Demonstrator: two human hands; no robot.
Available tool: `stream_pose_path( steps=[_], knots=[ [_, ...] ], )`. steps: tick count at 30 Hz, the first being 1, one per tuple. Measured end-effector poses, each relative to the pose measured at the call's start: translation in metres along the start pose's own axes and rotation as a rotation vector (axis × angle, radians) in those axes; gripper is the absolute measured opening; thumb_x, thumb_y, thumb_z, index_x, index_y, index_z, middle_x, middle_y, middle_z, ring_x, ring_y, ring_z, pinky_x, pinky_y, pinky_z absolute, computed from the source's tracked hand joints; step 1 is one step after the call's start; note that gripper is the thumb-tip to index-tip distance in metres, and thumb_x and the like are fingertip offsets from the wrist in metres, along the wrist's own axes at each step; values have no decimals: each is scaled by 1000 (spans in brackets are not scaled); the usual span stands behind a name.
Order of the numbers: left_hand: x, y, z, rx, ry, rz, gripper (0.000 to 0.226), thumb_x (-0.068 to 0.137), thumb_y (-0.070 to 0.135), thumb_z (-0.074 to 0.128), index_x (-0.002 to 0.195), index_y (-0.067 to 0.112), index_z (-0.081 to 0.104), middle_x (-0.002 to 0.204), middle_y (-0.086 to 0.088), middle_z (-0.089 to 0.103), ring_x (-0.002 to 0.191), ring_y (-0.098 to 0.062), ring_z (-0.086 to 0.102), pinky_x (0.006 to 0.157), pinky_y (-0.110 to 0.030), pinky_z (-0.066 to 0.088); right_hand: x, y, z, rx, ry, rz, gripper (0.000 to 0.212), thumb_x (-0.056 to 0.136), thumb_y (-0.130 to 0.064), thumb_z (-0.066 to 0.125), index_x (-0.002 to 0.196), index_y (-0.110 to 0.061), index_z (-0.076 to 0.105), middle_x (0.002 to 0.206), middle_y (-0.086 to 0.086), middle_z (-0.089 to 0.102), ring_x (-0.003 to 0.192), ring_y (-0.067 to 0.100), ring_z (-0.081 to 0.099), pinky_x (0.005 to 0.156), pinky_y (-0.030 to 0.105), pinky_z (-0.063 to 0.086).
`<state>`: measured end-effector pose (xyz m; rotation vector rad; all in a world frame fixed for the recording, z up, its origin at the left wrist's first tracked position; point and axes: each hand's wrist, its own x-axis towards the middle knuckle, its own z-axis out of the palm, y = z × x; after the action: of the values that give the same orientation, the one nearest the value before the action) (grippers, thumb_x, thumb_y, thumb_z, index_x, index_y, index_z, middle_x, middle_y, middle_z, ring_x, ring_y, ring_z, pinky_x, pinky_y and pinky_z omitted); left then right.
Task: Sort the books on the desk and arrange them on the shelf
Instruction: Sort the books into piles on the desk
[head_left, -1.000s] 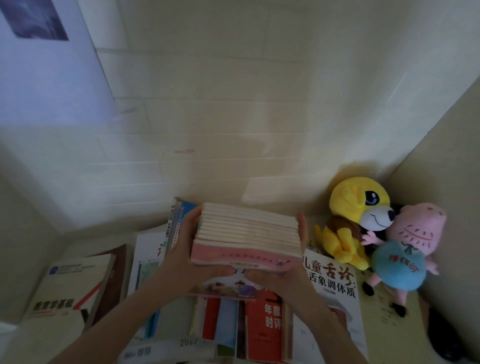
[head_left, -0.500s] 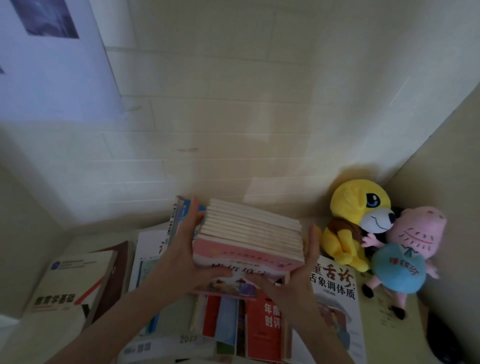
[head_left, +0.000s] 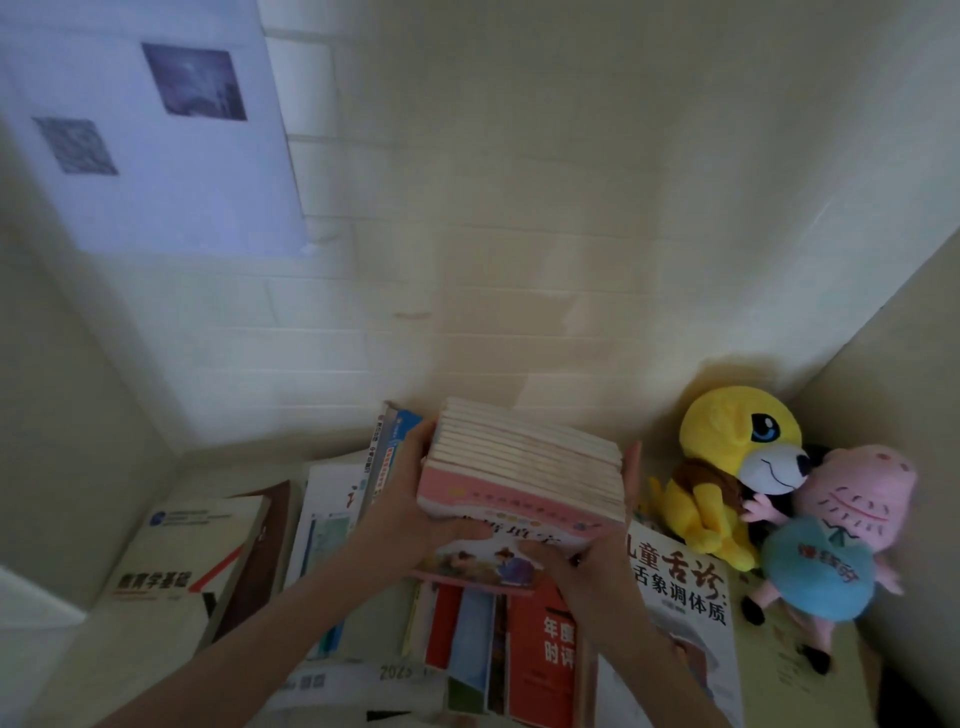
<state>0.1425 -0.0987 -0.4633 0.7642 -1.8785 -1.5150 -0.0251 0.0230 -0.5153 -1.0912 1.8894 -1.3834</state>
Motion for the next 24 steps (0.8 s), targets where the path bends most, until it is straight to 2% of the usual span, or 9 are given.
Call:
stream_pose_path(
  steps=[2,4,6,8,9,12,15,20,24],
  knots=[
    [-7,6,-5,-35,45,21,88,56,-11,82,114,34,33,113,6,53,96,15,58,77,-5,46,3,-11,-5,15,-70,-44,103,68,-45,85,133,18,35,119,12,66,106,22,66,92,45,54],
    [-18,15,-15,-84,87,35,93,50,11,91,122,29,34,111,9,59,102,5,60,83,-14,51,4,-29,-7,30,-137,-129,105,73,-47,82,135,18,30,116,12,67,104,25,67,90,50,54],
    [-29,27,-26,-107,119,40,102,49,14,93,132,19,33,113,7,62,107,-6,62,86,-25,54,1,-52,-4,42,-154,-255,107,73,-45,81,141,14,24,119,-4,66,111,9,63,96,34,52],
    [-40,37,-35,-126,155,41,96,56,-9,85,135,9,32,114,-1,62,106,-13,63,81,-27,56,-4,-77,5,77,-142,-355,115,70,-14,85,153,-10,4,122,-31,57,117,-7,54,97,12,45],
    [-46,42,-40,-131,178,46,92,58,-15,80,134,7,34,114,-4,62,106,-15,63,78,-25,56,-5,-86,9,94,-143,-397,124,70,0,82,152,-32,-7,125,-33,53,120,-7,52,99,13,44],
    [-66,49,-56,-147,241,60,92,56,-10,84,133,7,37,116,-7,63,110,-22,62,79,-30,56,-8,-104,21,136,-131,-503,130,66,-5,85,137,-69,-4,140,1,45,125,9,53,101,29,48],
    [-91,62,-69,-125,337,47,97,51,12,89,133,7,38,120,-9,61,113,-23,61,86,-40,55,-15,-123,33,196,-221,-569,132,64,2,85,141,-63,-1,139,15,41,124,16,55,101,35,50],
    [-132,75,-94,-65,489,87,85,57,-10,83,132,3,44,117,-12,64,102,-14,66,75,-21,55,-28,-151,64,240,-350,-611,129,66,-1,86,141,-64,2,139,-1,50,126,21,55,102,47,48],
    [-170,90,-121,6,627,134,89,53,-5,84,131,7,45,107,0,68,95,-6,67,73,-19,56,-43,-178,97,268,-443,-635,126,66,-2,83,135,-70,2,133,-14,53,123,9,56,99,29,49]
  ],
)
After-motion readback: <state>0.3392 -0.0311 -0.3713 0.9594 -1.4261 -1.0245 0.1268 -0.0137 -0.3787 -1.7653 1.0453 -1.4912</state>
